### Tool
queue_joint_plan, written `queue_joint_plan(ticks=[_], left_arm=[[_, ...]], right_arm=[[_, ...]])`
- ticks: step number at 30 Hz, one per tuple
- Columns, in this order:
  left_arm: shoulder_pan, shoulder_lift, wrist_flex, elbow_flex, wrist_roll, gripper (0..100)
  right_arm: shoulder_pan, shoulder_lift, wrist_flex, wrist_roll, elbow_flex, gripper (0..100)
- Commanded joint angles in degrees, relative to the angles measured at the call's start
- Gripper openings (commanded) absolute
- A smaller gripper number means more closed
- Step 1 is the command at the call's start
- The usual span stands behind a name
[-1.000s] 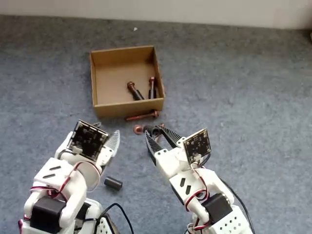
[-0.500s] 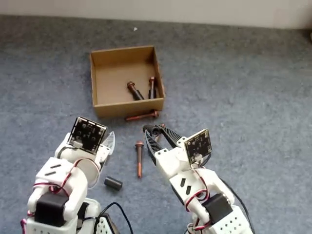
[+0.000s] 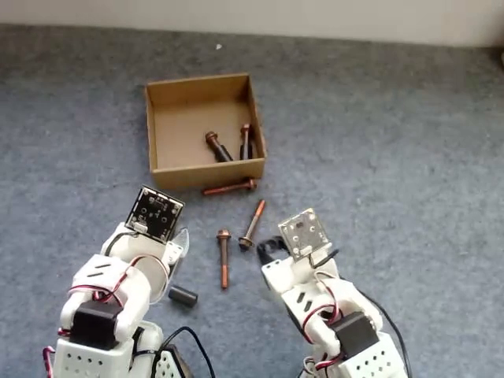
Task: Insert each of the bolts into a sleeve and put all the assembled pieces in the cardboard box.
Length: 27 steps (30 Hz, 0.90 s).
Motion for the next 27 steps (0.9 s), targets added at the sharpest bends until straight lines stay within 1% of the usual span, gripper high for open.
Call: queue_joint_plan(ticks=[1,5,8,10,15,18,20,25,27], left_arm=[[-0.75,0.04,-0.35,0.84,-0.79,18],[-0.75,0.04,-0.35,2.24,-0.79,18],[-0.75,0.04,-0.35,2.42,-0.88,18],[-0.75,0.04,-0.35,2.51,-0.88,18],[-0.75,0.04,-0.35,2.51,-0.79,18],[-0.75,0.04,-0.26,2.86,-0.7,18],[-0.75,0.04,-0.35,3.65,-0.88,18],[-0.84,0.04,-0.35,4.0,-0.88,17],[-0.84,0.04,-0.35,4.0,-0.88,17]], right_arm=[[2.95,-0.31,3.65,3.52,-2.68,0.5],[3.3,-0.22,6.29,7.3,-2.68,0.5],[3.38,0.75,6.73,8.18,-2.68,0.5],[3.38,4.62,6.46,8.44,-3.3,0.5],[3.38,23.43,6.46,8.0,-12.62,0.5],[3.38,34.24,6.46,5.45,-19.74,0.5],[3.38,40.75,6.46,5.01,-23.52,0.5],[3.38,56.04,6.29,4.84,-30.02,0.5],[3.38,61.14,4.7,4.75,-31.87,0.5]])
